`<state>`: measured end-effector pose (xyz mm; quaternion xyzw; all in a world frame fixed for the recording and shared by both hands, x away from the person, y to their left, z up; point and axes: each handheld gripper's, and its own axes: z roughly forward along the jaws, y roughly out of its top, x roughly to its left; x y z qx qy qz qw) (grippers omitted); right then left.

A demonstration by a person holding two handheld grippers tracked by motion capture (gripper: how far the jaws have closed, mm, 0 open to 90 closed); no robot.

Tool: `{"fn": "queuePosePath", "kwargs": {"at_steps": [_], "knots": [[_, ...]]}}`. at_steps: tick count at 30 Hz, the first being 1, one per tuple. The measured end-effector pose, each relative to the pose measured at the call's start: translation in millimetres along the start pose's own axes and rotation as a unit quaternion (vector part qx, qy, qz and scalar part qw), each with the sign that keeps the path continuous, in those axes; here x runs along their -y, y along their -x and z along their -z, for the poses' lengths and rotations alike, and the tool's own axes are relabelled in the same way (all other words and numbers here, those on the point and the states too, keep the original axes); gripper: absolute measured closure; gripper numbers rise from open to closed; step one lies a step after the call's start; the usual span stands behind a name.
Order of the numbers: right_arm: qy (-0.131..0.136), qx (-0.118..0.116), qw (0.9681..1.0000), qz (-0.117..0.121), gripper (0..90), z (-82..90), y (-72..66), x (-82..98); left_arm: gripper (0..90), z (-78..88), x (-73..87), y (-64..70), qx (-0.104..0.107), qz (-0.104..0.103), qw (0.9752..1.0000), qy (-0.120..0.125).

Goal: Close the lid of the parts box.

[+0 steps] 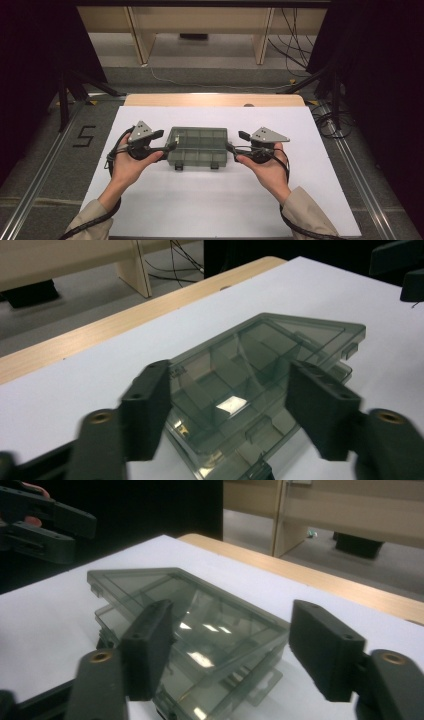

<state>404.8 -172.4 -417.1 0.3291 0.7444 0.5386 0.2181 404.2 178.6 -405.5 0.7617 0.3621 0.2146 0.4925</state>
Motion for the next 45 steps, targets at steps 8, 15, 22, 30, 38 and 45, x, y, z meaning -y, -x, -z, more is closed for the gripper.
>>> {"fn": "queuePosePath", "kwargs": {"at_steps": [8,15,22,30,38,45], "knots": [[0.003,-0.003,1.0000,0.008,59.7,-3.1,-2.7,-2.7,71.4,-4.9,-4.0,-2.1,-0.024,0.012,0.9996,-0.003],[-0.012,-0.014,0.9997,0.017,87.9,-8.8,-8.1,-4.9,89.3,-13.8,-1.7,-1.7,-0.038,0.012,0.9980,-0.049],[-0.040,-0.019,0.9989,0.016,90.0,-16.0,-12.5,-4.3,89.7,-14.7,0.9,-2.5,-0.025,0.019,0.9973,-0.066],[-0.066,-0.018,0.9976,0.011,90.0,-23.4,-15.0,-0.7,89.7,-18.1,7.5,-4.3,-0.020,0.026,0.9963,-0.080],[-0.082,-0.013,0.9965,0.009,90.0,-26.9,-16.4,3.1,89.7,-23.6,11.8,-3.7,-0.010,0.023,0.9950,-0.096],[-0.089,-0.013,0.9959,0.009,90.0,-29.4,-16.2,6.3,89.7,-26.4,14.2,-2.5,-0.008,0.030,0.9946,-0.099]]}}
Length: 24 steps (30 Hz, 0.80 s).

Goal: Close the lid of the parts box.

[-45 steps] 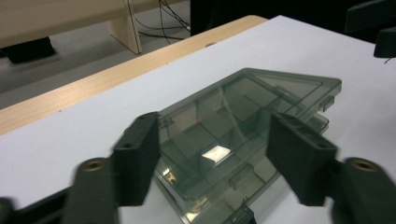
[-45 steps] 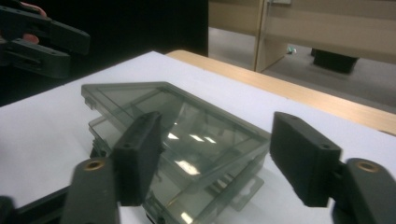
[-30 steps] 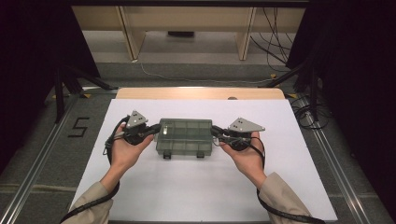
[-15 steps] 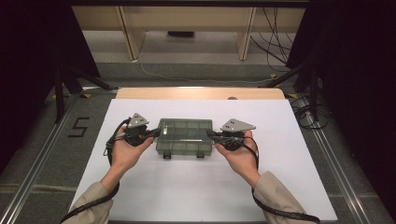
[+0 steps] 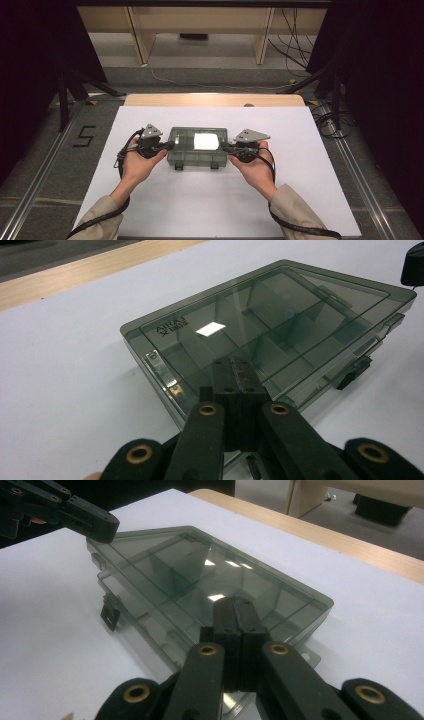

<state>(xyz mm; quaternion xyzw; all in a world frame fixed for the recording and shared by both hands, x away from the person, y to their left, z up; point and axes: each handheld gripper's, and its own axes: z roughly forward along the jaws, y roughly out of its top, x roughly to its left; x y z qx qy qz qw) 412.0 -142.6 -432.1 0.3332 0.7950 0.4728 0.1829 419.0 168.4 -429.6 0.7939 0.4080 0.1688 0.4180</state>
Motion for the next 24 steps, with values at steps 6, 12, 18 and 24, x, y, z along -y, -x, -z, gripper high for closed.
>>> {"fn": "queuePosePath", "kwargs": {"at_steps": [6,12,18,24], "knots": [[-0.009,-0.001,1.0000,-0.003,90.0,-0.8,-0.2,1.5,89.7,-1.6,1.1,0.4,0.002,-0.001,1.0000,-0.003],[-0.017,0.000,0.9998,-0.005,90.0,-3.3,-0.3,5.0,89.7,-4.1,2.4,2.1,0.001,0.001,1.0000,-0.004],[-0.024,-0.002,0.9997,-0.004,90.0,-5.0,-0.2,7.2,89.7,-5.8,4.0,1.4,0.009,-0.004,0.9999,-0.012],[-0.030,0.001,0.9995,-0.008,90.0,-7.3,-0.6,10.7,89.7,-7.2,5.2,1.3,0.009,-0.004,0.9998,-0.017]]}}
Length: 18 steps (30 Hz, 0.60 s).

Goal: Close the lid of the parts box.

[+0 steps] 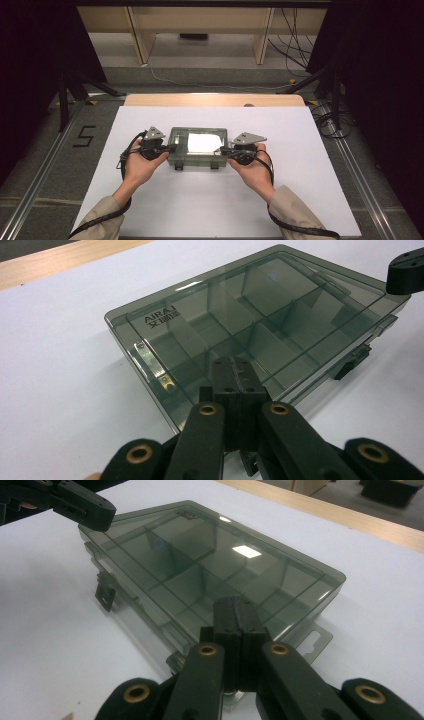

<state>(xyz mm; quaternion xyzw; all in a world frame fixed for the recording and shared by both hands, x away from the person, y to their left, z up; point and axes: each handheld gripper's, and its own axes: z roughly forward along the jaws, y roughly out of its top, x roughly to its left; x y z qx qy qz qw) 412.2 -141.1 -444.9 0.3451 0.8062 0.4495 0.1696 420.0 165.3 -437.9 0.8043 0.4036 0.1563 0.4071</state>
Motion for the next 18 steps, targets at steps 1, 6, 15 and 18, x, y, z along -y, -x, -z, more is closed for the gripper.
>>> {"fn": "queuePosePath", "kwargs": {"at_steps": [1,6,15,18], "knots": [[-0.001,-0.001,1.0000,-0.002,90.0,-0.3,-0.1,0.3,89.7,-1.1,0.4,0.6,0.000,0.006,1.0000,0.003],[-0.005,-0.002,1.0000,0.000,90.0,-1.1,0.6,1.7,89.7,-2.1,1.4,0.0,0.003,0.004,1.0000,-0.003],[-0.010,-0.003,0.9999,-0.003,90.0,-3.2,0.4,4.2,89.7,-6.1,3.9,0.2,0.005,0.008,0.9999,-0.005],[-0.010,-0.004,0.9999,-0.002,90.0,-4.6,0.3,5.2,89.7,-6.8,4.7,0.1,0.004,0.006,0.9999,-0.007]]}}
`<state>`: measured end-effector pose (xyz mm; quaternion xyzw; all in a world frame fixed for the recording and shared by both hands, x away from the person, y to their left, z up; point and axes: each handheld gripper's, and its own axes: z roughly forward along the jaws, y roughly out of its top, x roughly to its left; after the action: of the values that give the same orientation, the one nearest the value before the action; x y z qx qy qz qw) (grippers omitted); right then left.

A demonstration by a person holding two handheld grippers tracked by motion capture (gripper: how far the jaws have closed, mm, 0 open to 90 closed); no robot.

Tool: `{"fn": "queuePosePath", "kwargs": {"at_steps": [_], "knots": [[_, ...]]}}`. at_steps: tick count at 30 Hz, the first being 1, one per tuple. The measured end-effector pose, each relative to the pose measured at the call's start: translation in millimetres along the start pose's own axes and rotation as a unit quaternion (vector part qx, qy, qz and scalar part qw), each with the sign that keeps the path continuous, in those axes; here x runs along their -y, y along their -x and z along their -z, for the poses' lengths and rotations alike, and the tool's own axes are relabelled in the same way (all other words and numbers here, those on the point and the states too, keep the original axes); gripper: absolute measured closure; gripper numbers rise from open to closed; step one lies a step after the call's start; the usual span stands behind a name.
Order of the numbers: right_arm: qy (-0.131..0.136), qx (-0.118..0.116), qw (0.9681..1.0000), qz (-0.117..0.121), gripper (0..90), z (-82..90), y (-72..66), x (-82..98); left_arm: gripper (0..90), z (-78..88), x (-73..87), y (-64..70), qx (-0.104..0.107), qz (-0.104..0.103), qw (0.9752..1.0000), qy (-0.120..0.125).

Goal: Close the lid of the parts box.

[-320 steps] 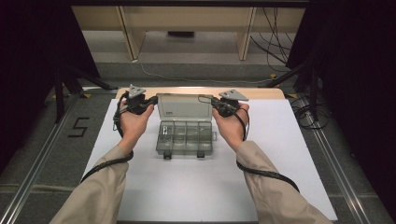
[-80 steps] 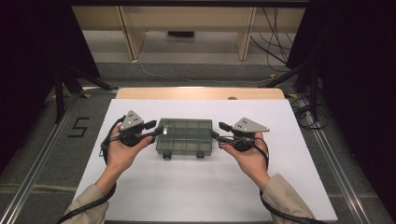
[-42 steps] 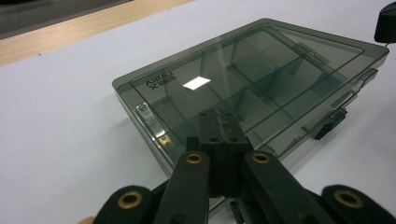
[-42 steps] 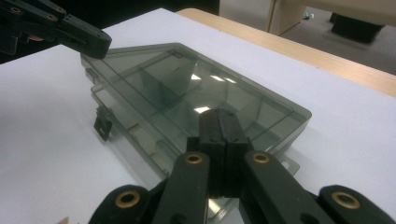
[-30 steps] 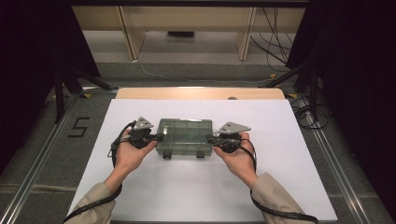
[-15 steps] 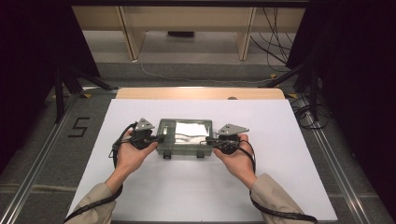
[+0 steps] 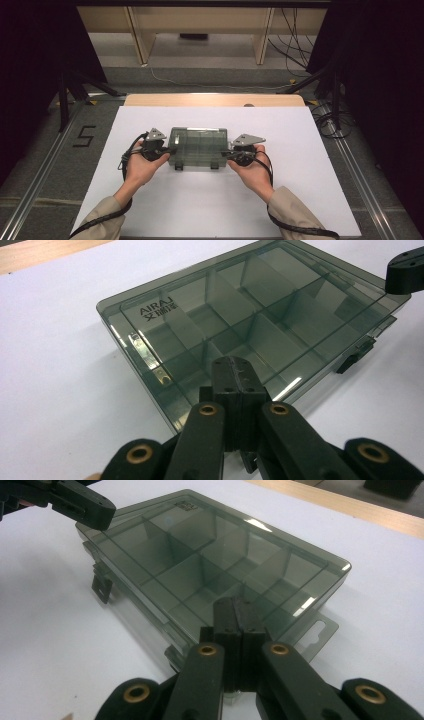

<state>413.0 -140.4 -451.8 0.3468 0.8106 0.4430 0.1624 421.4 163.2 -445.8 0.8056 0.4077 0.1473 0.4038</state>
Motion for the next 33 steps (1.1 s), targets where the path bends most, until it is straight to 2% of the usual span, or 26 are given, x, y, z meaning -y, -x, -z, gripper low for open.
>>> {"fn": "queuePosePath", "kwargs": {"at_steps": [2,3,5,7,9,13,15,16,17,18,20,21,22,26,27,28,33], "knots": [[-0.002,0.002,1.0000,0.000,90.0,-0.7,-0.3,1.0,89.7,-1.2,0.8,0.0,-0.002,0.002,1.0000,0.001],[-0.004,-0.001,1.0000,0.000,90.0,-1.6,-0.3,1.5,89.7,0.1,0.8,-1.7,0.002,-0.012,0.9999,-0.010],[-0.008,0.001,1.0000,0.000,90.0,-1.6,-0.3,2.1,89.7,0.0,1.0,-2.2,0.004,-0.015,0.9998,-0.013],[-0.008,0.001,1.0000,-0.004,90.0,-2.3,-0.7,2.8,89.7,-2.7,2.0,-0.1,0.001,0.001,1.0000,-0.003],[-0.007,0.002,1.0000,-0.001,90.0,-2.8,-0.2,3.5,89.7,-2.0,2.7,-1.7,0.006,-0.008,0.9999,-0.014],[-0.007,0.001,1.0000,-0.003,90.0,-3.7,0.5,4.4,89.7,-2.6,3.4,-2.5,0.007,-0.007,0.9999,-0.012],[-0.007,0.001,1.0000,-0.003,90.0,-3.7,0.6,4.4,89.7,-4.6,4.0,-1.1,0.008,0.009,0.9999,-0.001],[-0.007,0.001,1.0000,-0.004,90.0,-3.7,0.8,4.5,89.7,-4.7,4.4,-1.0,0.007,0.010,0.9999,-0.001],[-0.007,0.001,1.0000,-0.004,90.0,-3.7,0.9,4.7,89.7,-4.9,4.7,-0.8,0.007,0.008,0.9999,0.000],[-0.012,0.001,0.9999,-0.004,90.0,-3.4,1.1,5.2,89.7,-3.9,4.9,-2.4,0.008,-0.005,0.9999,-0.010],[-0.014,0.002,0.9999,-0.004,90.0,-3.8,1.2,6.1,89.7,-5.2,6.2,-2.3,0.009,-0.002,0.9999,-0.014],[-0.014,0.001,0.9999,-0.002,90.0,-5.7,1.6,8.2,89.7,-5.4,6.9,-3.1,0.008,-0.011,0.9997,-0.018],[-0.015,0.002,0.9999,-0.003,90.0,-5.7,1.5,9.1,89.7,-7.7,7.6,-1.4,0.006,0.004,0.9999,-0.009],[-0.011,0.004,0.9999,-0.006,90.0,-5.7,1.0,9.9,89.7,-7.4,8.4,-1.1,0.005,0.006,0.9999,-0.007],[-0.011,0.004,0.9999,-0.006,90.0,-5.7,1.0,9.9,89.7,-7.1,8.4,-1.3,0.007,0.004,0.9999,-0.007],[-0.010,0.004,0.9999,-0.006,90.0,-5.7,1.1,10.2,89.7,-5.6,8.4,-2.6,0.008,-0.008,0.9998,-0.016],[-0.012,0.006,0.9999,-0.003,88.3,-4.2,2.1,10.2,88.7,-5.5,9.3,-3.0,0.009,-0.017,0.9997,-0.012]]}}
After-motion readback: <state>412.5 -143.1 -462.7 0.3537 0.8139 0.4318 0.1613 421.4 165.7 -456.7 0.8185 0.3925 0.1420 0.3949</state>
